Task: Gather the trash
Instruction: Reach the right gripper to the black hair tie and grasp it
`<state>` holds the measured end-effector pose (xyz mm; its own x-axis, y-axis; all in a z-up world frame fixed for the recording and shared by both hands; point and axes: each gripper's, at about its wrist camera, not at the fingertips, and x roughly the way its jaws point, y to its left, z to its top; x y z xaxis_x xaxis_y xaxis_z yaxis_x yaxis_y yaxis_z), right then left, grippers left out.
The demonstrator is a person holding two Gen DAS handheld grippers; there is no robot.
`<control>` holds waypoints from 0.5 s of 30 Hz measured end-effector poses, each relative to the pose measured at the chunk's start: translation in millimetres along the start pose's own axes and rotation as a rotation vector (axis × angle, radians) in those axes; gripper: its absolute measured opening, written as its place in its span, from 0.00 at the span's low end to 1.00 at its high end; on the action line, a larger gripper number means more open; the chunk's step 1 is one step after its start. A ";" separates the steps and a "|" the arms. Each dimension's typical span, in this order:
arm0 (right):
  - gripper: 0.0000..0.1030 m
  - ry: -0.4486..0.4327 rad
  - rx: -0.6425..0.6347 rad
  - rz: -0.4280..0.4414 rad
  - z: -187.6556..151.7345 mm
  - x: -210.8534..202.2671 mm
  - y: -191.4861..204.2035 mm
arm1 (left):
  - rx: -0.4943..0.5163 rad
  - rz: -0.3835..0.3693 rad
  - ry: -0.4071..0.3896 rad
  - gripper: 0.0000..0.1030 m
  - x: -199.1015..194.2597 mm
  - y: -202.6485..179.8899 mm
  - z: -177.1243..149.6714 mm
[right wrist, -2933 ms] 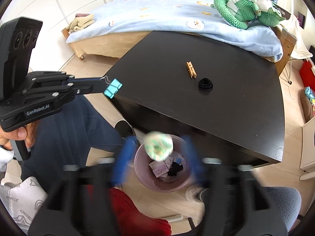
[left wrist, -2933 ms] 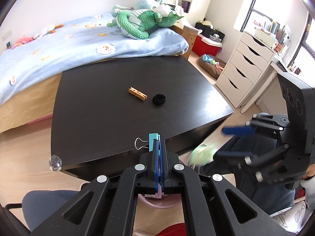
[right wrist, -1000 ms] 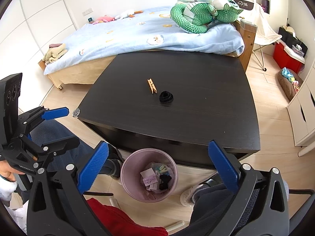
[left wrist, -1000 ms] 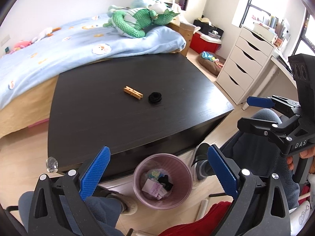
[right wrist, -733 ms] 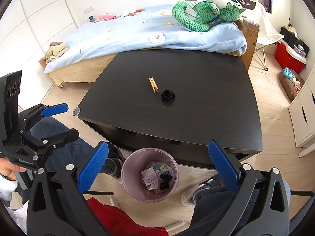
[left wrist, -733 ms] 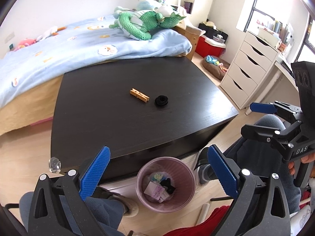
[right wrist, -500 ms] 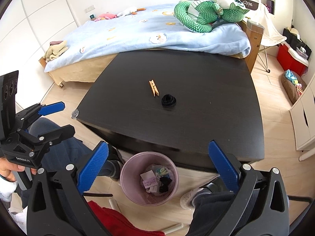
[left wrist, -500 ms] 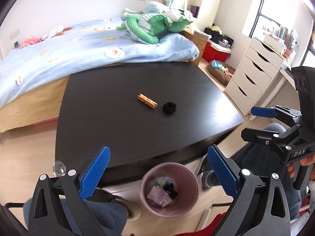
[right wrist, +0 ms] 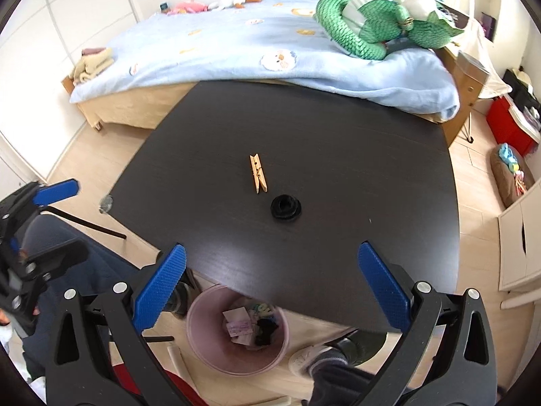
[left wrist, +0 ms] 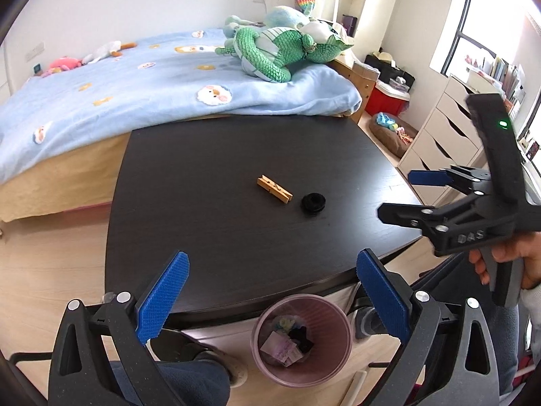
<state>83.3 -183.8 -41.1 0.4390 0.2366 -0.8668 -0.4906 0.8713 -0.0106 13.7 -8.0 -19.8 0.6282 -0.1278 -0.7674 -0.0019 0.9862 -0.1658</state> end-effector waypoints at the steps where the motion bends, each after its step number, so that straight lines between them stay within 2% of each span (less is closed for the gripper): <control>1: 0.97 0.010 -0.006 0.004 4.2 5.7 -0.3 | 0.001 0.001 -0.002 0.93 -0.4 0.4 -1.0; 9: 0.97 0.120 -0.046 -0.015 32.7 62.9 -5.4 | -0.012 0.010 -0.001 0.93 1.2 8.5 0.0; 15: 0.97 0.186 -0.094 -0.038 40.4 97.9 -3.4 | -0.036 0.015 0.000 0.93 3.2 15.4 0.5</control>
<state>158.3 -146.2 -105.7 0.3164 0.1136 -0.9418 -0.5484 0.8320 -0.0839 16.1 6.8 -24.5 0.6280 -0.1131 -0.7700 -0.0397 0.9834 -0.1768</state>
